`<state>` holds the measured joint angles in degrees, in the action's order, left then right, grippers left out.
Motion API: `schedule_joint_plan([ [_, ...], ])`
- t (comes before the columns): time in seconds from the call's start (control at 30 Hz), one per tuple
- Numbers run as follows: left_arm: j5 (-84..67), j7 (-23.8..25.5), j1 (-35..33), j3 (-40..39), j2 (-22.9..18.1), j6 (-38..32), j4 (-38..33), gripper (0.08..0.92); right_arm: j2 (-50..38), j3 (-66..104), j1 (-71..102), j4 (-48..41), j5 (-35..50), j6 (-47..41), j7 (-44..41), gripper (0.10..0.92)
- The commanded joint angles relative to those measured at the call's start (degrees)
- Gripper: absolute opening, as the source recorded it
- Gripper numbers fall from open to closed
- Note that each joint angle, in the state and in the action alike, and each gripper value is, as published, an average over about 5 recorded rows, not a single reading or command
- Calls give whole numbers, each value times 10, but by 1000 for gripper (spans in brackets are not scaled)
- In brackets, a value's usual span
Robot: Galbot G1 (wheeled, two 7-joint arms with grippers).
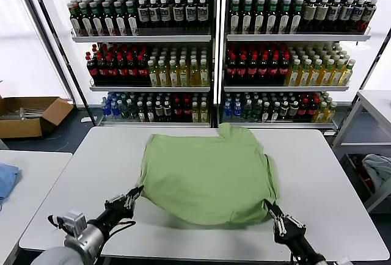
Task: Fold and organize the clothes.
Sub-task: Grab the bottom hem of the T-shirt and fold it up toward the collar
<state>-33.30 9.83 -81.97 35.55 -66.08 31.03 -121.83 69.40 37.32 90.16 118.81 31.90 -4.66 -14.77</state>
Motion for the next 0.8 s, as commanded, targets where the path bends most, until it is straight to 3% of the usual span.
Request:
schedule_joint_plan([
  [0.03, -52, 4, 170, -32, 10, -2, 168, 81, -30, -36, -182, -106, 33, -36, 32, 108],
  [0.4, -24, -3, 229, -58, -5, 7, 271, 81, -23, -119, -288, -222, -31, -63, 60, 122],
  [0.53, 3, -14, 225, -53, -14, 11, 281, 97, -21, -127, -280, -236, -63, -79, 54, 214],
  [0.8, 37, -28, 169, -21, -14, 0, 230, 307, -20, -83, -199, -165, -95, -76, 52, 439],
])
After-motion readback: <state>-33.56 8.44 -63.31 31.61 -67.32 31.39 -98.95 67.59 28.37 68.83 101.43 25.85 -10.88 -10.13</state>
